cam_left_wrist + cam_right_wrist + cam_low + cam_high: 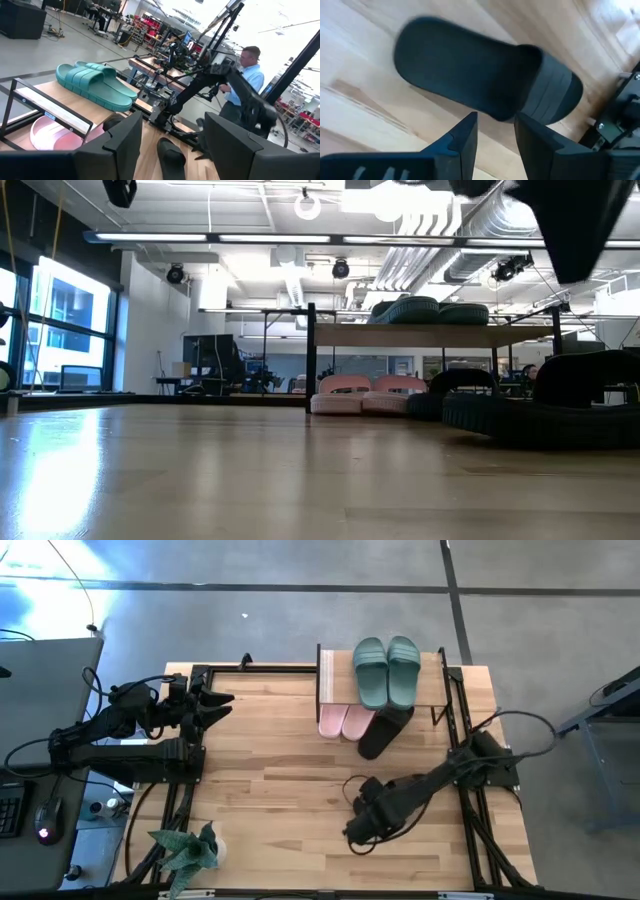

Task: Pick and place slides into the shelf
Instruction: Put the black slide under the shelf

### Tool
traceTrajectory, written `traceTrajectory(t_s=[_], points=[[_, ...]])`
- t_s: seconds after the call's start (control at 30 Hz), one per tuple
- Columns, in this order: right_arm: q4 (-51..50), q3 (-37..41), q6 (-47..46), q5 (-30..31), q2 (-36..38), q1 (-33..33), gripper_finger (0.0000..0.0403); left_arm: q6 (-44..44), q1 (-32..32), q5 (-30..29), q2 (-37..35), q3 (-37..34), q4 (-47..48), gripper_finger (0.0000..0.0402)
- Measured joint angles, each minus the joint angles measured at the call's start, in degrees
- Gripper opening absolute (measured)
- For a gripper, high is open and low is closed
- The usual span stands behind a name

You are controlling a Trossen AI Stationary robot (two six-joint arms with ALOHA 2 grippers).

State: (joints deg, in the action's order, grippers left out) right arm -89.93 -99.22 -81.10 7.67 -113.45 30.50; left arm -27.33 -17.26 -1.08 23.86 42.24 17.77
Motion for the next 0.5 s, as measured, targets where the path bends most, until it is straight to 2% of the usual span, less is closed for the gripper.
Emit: traceTrajectory(t_s=[0.2,0.5], points=[[-0.06,0.02,0.13,-4.29,-3.36,0.45,0.0119,0.0,0.01,0.0,0.0,0.0,-0.02,0.0198],[-0.08,0.02,-2.7,-4.88,-3.52,-0.94,0.0131,0.01,0.01,0.0,0.01,0.0,-0.01,0.0198]])
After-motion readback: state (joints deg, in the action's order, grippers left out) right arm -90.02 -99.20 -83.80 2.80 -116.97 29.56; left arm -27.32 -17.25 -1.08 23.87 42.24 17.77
